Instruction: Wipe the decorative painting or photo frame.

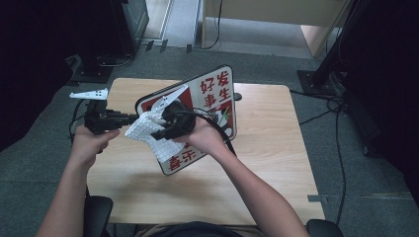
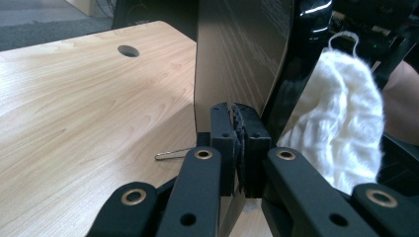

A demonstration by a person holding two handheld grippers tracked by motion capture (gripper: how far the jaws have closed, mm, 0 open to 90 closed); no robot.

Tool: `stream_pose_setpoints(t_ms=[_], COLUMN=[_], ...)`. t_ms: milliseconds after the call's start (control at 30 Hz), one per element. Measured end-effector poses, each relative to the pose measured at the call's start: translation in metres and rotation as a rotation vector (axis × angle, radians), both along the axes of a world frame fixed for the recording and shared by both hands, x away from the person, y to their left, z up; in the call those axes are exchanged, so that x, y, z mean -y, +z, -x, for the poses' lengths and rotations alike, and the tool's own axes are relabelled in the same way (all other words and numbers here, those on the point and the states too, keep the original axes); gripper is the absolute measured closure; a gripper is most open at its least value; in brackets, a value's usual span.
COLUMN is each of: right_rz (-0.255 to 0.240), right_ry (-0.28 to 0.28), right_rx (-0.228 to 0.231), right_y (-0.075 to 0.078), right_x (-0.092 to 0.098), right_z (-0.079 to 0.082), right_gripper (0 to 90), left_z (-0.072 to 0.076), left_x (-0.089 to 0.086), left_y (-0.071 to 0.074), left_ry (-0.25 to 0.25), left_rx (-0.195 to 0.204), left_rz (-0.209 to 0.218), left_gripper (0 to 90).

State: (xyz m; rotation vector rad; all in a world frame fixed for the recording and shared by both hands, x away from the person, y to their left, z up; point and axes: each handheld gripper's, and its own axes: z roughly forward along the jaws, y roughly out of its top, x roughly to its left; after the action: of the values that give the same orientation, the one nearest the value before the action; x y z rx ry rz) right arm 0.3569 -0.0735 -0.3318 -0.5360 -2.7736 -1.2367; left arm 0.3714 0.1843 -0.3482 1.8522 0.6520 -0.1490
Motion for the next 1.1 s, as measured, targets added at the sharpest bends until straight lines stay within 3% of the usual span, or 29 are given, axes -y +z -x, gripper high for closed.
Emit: stream_pose_setpoints(t_ms=[733, 1100], right_rz=[-0.027, -0.014], right_ry=[0.000, 0.008], right_rx=[-0.027, -0.026], right_y=[-0.032, -0.049], right_x=[0.006, 0.007], right_z=[0.006, 0.010], right_gripper=[78.3, 78.2], left_z=[-0.001, -0.001], left_x=[-0.001, -0.001], left_y=[-0.002, -0.003], left_ry=[0.010, 0.011], left_rx=[-0.016, -0.019], left_rz=[0.005, 0.005], left_gripper=[87.0, 87.0])
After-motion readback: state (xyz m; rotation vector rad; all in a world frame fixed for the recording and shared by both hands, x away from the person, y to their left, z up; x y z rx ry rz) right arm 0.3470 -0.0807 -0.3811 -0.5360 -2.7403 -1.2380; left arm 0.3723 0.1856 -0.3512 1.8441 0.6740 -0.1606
